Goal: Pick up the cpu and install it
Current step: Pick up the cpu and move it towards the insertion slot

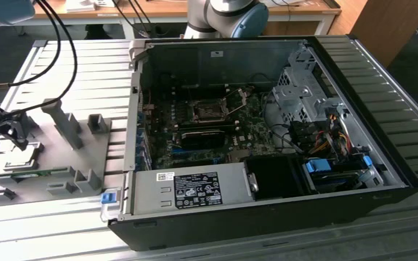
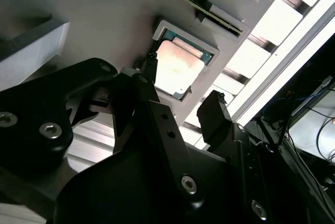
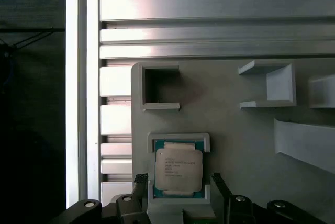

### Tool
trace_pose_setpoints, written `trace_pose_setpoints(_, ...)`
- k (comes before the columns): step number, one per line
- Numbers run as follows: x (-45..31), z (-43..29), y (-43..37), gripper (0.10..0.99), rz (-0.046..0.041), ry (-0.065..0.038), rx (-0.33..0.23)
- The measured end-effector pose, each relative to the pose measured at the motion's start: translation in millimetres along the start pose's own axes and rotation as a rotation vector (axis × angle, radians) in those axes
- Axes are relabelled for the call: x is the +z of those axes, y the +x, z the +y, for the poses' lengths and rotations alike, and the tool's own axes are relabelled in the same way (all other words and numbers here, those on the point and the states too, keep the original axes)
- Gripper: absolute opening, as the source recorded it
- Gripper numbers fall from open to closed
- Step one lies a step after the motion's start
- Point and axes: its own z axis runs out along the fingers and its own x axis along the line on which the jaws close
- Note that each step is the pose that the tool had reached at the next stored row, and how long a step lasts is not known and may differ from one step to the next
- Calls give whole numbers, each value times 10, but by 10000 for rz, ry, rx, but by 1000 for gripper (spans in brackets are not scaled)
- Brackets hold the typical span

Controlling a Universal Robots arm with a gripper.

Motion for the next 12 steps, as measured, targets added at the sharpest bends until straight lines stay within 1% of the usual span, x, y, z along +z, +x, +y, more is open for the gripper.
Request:
trace_pose_setpoints(4,17,0,0,588,-1,-1,0)
trace_pose_setpoints(6,27,-1,-1,604,0,0,0)
trace_pose_setpoints(7,31,-1,-1,663,0,0,0)
trace_pose_setpoints(12,50,-2,-2,663,0,2,1)
